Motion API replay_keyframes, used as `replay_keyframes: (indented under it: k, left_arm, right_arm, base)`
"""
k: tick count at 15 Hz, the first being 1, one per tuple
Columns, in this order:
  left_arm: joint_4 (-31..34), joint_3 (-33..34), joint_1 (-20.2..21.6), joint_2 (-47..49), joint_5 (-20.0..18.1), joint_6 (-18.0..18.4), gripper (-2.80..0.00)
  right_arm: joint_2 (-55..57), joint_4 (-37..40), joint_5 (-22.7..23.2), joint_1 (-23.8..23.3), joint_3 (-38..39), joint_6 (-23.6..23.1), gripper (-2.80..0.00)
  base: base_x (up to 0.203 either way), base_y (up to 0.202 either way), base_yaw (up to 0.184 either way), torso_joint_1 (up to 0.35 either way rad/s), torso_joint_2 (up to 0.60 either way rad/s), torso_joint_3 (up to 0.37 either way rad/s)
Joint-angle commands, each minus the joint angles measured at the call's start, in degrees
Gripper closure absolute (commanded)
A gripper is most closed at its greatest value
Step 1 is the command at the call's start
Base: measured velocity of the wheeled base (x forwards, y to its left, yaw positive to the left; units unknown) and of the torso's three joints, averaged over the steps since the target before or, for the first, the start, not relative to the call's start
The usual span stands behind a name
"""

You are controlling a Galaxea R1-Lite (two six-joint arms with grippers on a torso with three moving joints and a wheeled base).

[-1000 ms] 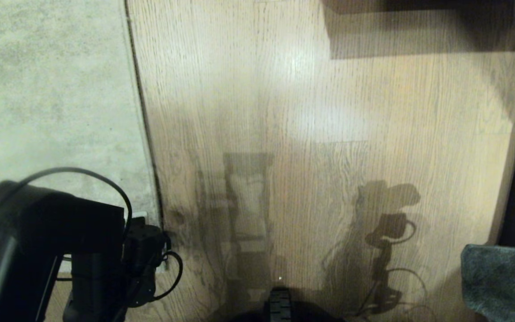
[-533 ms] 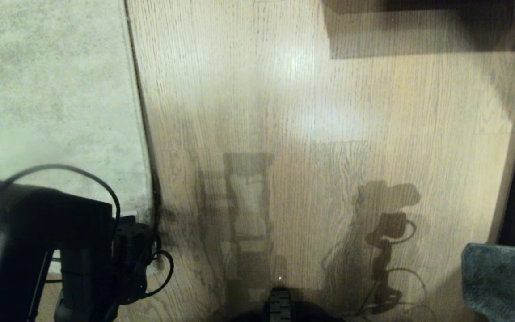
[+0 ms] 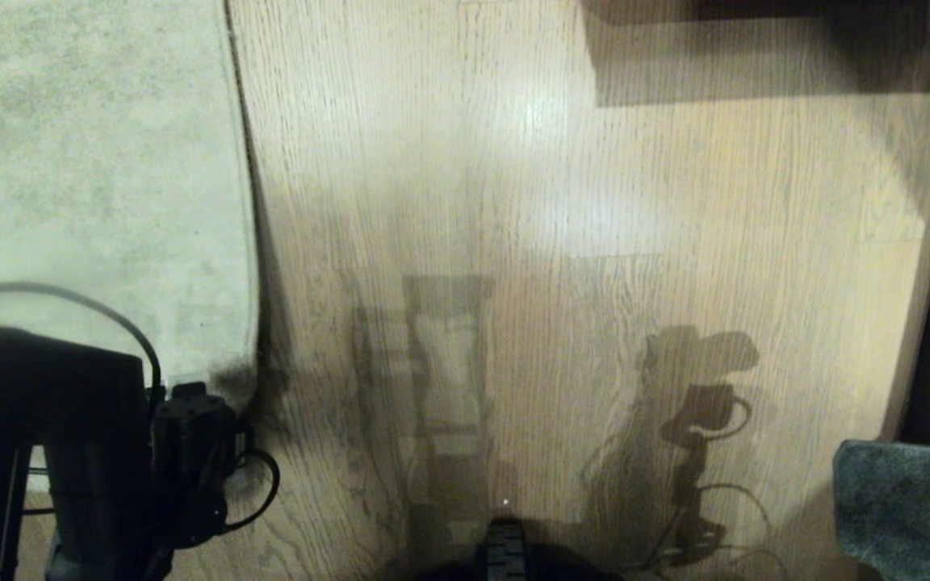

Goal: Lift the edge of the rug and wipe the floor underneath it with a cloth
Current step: Lift up the carpet

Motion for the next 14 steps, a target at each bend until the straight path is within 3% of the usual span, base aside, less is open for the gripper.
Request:
replay_keyframes:
  k: [1, 7, 14]
  left_arm:
    - [-2.8, -0.3, 1.6, -3.1, 0.2, 1.6, -2.80]
    - [-2.8, -6.4, 3.8, -5.7, -1.1, 7.4, -2.80]
    - [-2.8, -14.3, 4.0, -7.6, -3.2, 11.1, -2.80]
  right_arm:
    - [0.0, 0.0, 0.0, 0.0, 0.0, -0.1, 0.00]
    - [0.1, 0.0, 0.0, 0.0, 0.0, -0.1, 0.00]
    - [0.0, 0.0, 0.0, 0.0, 0.0, -0.1, 0.00]
  base:
    - [0.000, 0.000, 0.000, 0.000, 0.00, 0.000]
    - [0.000, 0.000, 0.000, 0.000, 0.00, 0.000]
    - [0.000, 0.000, 0.000, 0.000, 0.00, 0.000]
